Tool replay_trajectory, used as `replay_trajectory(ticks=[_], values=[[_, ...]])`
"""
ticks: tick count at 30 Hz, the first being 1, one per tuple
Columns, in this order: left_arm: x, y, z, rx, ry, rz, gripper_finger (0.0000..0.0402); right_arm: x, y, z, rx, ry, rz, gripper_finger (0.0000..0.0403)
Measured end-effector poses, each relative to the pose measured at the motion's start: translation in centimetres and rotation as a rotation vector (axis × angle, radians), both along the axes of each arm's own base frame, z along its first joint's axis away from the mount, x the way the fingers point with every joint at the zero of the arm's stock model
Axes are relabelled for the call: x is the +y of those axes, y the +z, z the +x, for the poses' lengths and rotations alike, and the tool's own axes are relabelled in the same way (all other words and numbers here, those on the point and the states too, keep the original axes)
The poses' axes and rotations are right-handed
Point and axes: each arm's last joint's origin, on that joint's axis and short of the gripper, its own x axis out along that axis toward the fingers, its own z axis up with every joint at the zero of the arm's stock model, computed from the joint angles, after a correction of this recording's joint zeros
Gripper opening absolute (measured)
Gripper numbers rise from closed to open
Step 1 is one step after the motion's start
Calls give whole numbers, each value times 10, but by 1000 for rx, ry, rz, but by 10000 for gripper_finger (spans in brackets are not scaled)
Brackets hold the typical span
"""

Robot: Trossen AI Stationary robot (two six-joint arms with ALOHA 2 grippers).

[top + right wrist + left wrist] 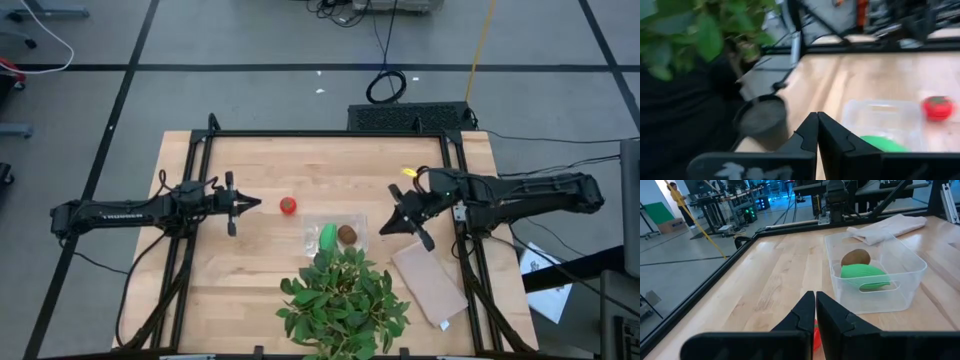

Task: Pick and placing Produce into tupperware
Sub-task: Put the orange tomato into the transparent bin

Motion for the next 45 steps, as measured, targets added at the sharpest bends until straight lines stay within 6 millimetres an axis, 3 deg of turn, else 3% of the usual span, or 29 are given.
replay_trajectory(ticks=[27,34,45], values=[[0,-1,0,5,8,-6,21,0,-50,-47,-208,-34,8,0],[0,-1,0,5,18,-9,21,-7,-72,-53,-267,-273,-1,0],[0,-1,0,5,18,-9,21,-7,-95,-59,-222,-292,0,0]])
